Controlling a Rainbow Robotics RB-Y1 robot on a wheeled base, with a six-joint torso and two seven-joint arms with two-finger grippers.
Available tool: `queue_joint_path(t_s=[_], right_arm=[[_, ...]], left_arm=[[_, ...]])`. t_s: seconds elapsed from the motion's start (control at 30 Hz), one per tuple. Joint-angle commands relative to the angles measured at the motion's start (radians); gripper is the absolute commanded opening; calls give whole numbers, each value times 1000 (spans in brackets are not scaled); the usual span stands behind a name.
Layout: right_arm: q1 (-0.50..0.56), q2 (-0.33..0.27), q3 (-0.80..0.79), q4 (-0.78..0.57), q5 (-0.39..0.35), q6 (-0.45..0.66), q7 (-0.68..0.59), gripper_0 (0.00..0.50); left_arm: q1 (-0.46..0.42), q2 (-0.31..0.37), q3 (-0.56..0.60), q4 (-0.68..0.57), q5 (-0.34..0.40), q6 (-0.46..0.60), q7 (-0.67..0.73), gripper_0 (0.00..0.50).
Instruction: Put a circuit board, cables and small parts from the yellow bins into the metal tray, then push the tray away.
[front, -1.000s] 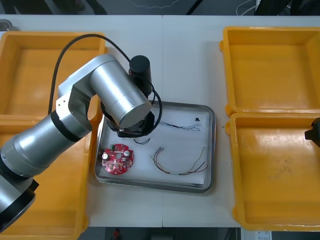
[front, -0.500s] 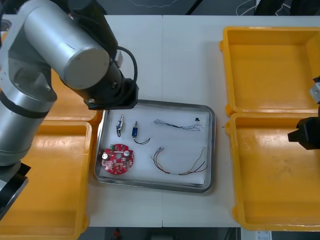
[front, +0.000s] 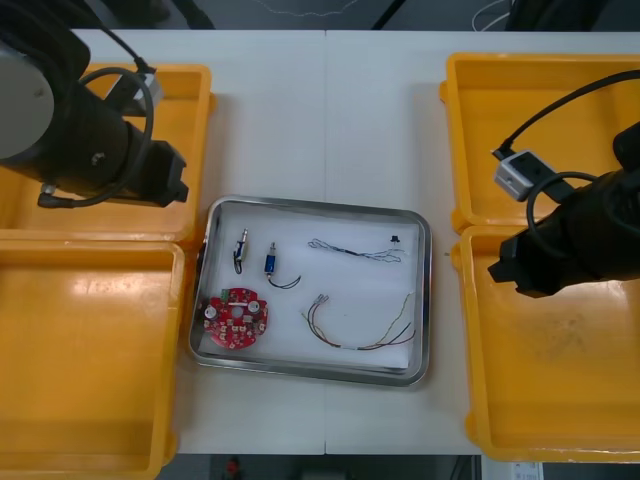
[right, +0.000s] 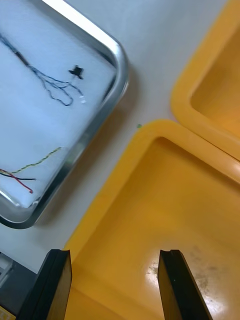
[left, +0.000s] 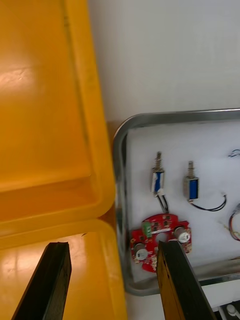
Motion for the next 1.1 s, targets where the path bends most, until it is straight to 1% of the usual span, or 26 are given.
queue_joint_path(t_s=[0.03, 0.13, 0.27, 0.37, 0.4, 0.5, 0.57, 0.63, 0.8, 0.87, 0.9, 0.97, 1.07, 1.1], right_arm=[[-74, -35, 139, -63, 25, 3, 5, 500], [-92, -34, 208, -86, 44, 3, 16, 500], [-108, -34, 291, -119, 96, -7, 22, 500], [-119, -18, 349, -113, 125, -23, 28, 500], [-119, -18, 349, -113, 125, -23, 28, 500], [-160, -1, 418, -113, 150, -24, 39, 500], [-191, 26, 473, -101, 159, -30, 48, 500], [-217, 57, 513, -81, 170, -30, 54, 500], [-315, 151, 616, -1, 196, -29, 73, 500], [-347, 195, 656, 43, 206, -29, 74, 500], [-353, 206, 665, 52, 212, -29, 76, 500], [-373, 249, 703, 89, 237, -30, 77, 500], [-382, 287, 751, 124, 262, -49, 79, 500], [-382, 287, 751, 124, 262, -49, 79, 500]], left_arm=[[99, 81, 76, -88, 12, 6, -55, 500], [152, 106, 117, -111, 12, 6, -66, 500], [213, 132, 168, -124, 12, 6, -86, 500], [251, 141, 202, -126, 11, 6, -101, 500], [251, 141, 202, -126, 11, 6, -101, 500], [296, 141, 231, -126, -16, 6, -134, 500], [336, 141, 240, -126, -49, 6, -172, 500], [368, 141, 244, -124, -65, 6, -195, 500], [428, 146, 251, -118, -46, 6, -196, 500], [435, 146, 251, -118, -43, 6, -196, 500], [435, 146, 251, -118, -42, 6, -196, 500], [437, 146, 257, -111, -37, 6, -195, 500], [437, 146, 260, -108, -35, 6, -195, 500], [437, 146, 260, -108, -35, 6, -195, 500]])
